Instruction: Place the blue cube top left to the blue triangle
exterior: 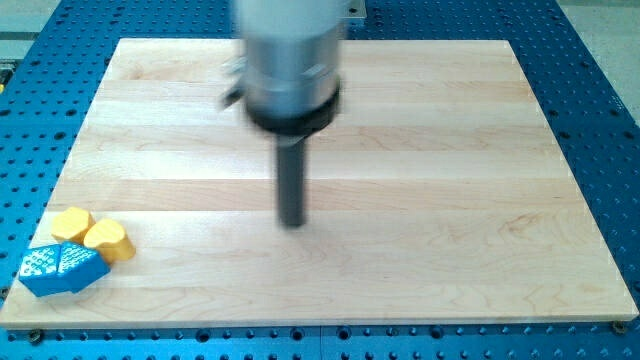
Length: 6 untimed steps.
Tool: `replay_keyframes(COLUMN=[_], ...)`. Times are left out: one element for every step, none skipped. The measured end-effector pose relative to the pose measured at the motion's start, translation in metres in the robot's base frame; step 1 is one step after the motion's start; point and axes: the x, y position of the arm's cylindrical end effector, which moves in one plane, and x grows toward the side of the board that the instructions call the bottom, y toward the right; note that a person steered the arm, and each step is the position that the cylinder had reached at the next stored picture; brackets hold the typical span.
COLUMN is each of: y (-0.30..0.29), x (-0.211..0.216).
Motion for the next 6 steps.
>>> replay_keyframes(y=[-0.088, -0.156, -0.177, -0.196, -0.187, -0.179], x=[0.033, 0.065, 0.074, 0.072, 0.045, 0.033])
